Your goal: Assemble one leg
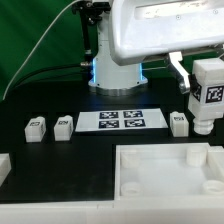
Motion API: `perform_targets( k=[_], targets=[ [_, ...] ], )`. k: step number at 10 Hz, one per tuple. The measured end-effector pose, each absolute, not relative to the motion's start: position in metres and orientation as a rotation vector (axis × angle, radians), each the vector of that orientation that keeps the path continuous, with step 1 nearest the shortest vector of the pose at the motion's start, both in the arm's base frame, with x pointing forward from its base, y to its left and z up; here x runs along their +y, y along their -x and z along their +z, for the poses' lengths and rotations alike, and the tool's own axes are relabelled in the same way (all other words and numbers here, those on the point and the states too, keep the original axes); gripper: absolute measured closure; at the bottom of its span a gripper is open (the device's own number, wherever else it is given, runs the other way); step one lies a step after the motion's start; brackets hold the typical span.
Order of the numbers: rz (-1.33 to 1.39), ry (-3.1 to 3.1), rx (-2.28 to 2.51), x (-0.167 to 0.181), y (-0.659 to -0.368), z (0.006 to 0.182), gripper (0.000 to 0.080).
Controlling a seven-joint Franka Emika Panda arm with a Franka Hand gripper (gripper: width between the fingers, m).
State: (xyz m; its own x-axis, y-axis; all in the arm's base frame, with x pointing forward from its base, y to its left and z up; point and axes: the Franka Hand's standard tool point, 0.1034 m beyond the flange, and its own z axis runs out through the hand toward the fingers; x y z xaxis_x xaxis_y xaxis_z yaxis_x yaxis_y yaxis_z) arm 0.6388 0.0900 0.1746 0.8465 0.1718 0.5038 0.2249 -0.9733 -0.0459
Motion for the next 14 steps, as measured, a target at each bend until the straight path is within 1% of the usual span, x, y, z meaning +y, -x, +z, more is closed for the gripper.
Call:
perform_targets(
  k=[1, 3, 4, 6, 9, 11, 14],
  targets=[
    [-0.779, 2.92, -0.316, 0.09, -0.638, 0.173, 0.0508],
    [-0.785, 2.912, -0.411, 0.082, -0.638, 0.154, 0.0508],
    [-0.782, 2.894, -0.442, 0.084, -0.636, 0.143, 0.0508],
    [-0.783, 2.857, -0.445, 0.091, -0.633, 0.129, 0.0508],
    [-0.752, 2.832, -0.459, 0.11, -0.626, 0.116, 0.0508],
    [-0.753, 2.829, -0.454, 0.112, -0.625, 0.109, 0.0508],
    [-0.735, 2.827, -0.433, 0.111, -0.623, 0.092, 0.0508]
  ],
)
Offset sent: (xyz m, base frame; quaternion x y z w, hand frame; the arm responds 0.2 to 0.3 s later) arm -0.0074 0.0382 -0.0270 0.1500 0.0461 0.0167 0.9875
